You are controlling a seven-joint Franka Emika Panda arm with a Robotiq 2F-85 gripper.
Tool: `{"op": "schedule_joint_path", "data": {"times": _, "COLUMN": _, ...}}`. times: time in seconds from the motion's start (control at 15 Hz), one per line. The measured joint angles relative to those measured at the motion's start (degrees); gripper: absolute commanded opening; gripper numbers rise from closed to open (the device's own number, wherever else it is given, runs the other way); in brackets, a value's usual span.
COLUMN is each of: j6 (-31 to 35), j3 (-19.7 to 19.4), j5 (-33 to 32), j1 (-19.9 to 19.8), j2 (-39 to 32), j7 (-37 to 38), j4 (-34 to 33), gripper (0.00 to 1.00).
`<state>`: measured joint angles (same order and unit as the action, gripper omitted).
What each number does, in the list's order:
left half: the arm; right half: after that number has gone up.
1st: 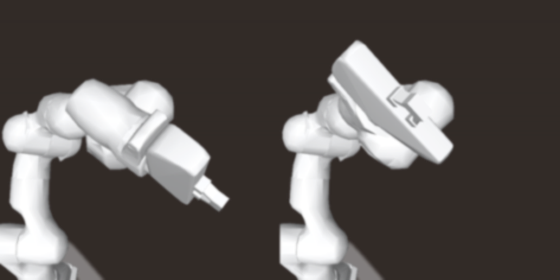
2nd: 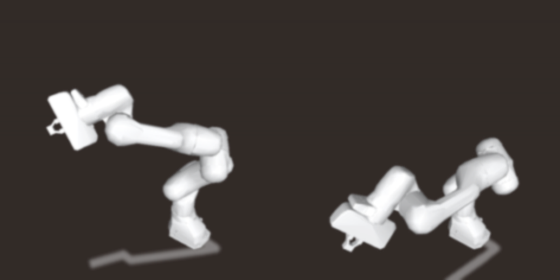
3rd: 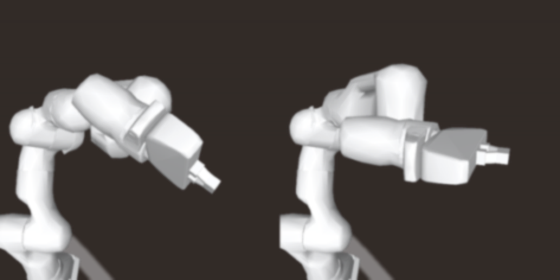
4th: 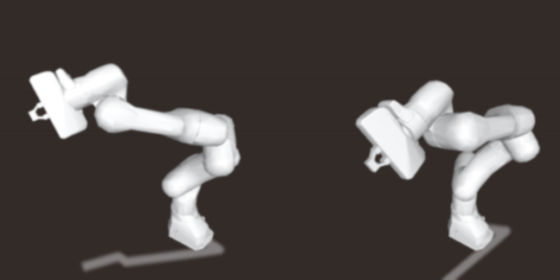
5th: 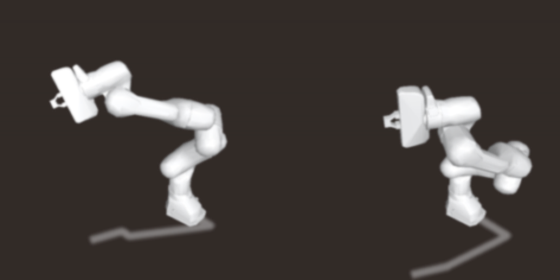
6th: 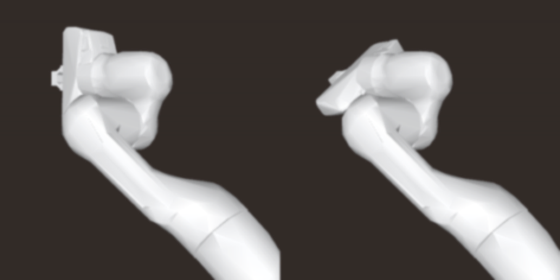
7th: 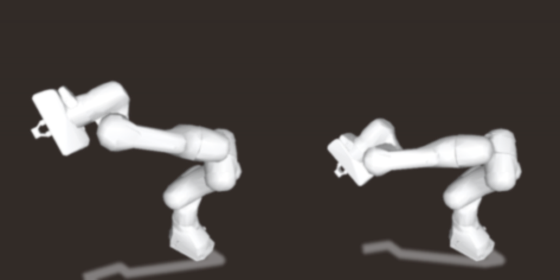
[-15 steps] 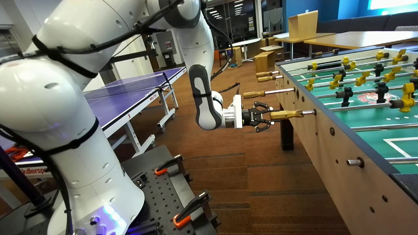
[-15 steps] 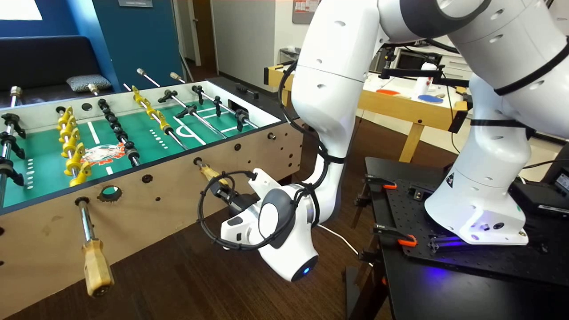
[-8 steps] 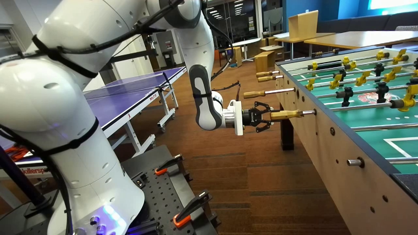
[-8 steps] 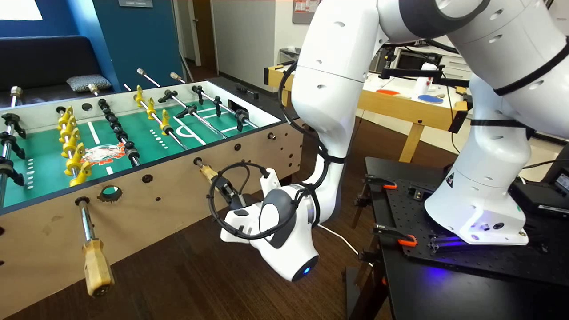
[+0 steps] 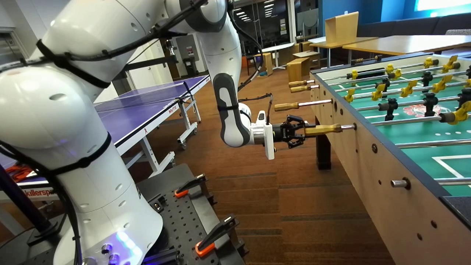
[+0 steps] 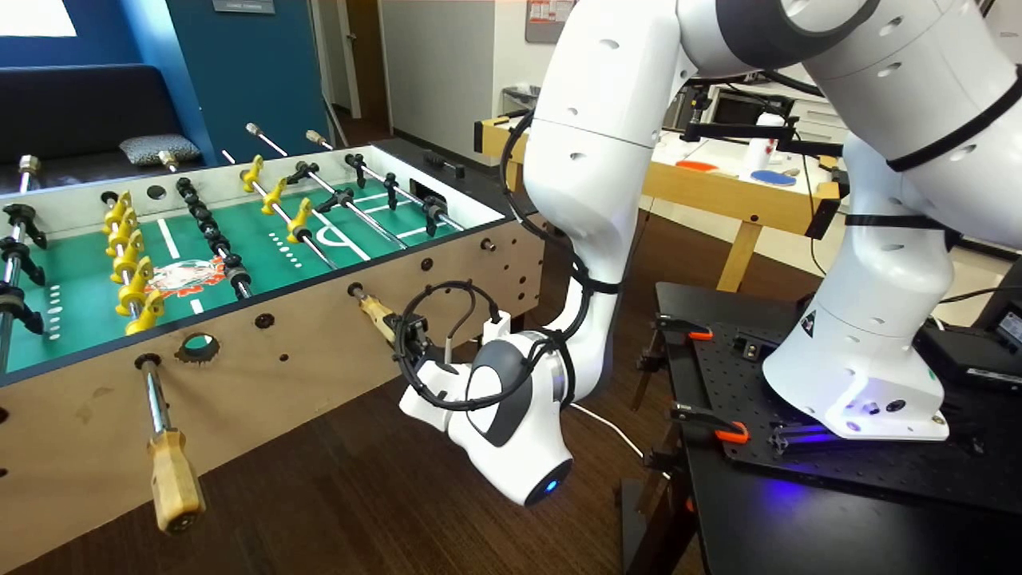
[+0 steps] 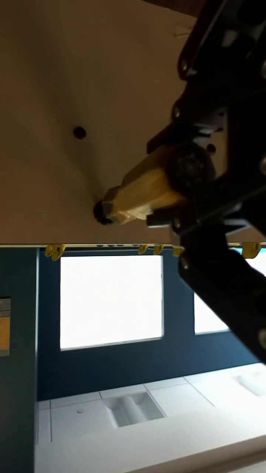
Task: Twist the player handle on the foosball table.
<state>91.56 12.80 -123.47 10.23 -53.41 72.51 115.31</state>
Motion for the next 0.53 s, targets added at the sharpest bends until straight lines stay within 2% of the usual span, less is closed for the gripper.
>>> {"op": "schedule_joint_path", "data": {"times": 0.53, "j6": 0.0, "j3": 0.1, "j5": 0.0, "j1": -0.1, "j2": 0.0, "j7": 18.6, "j4": 0.0, "gripper": 0.17}}
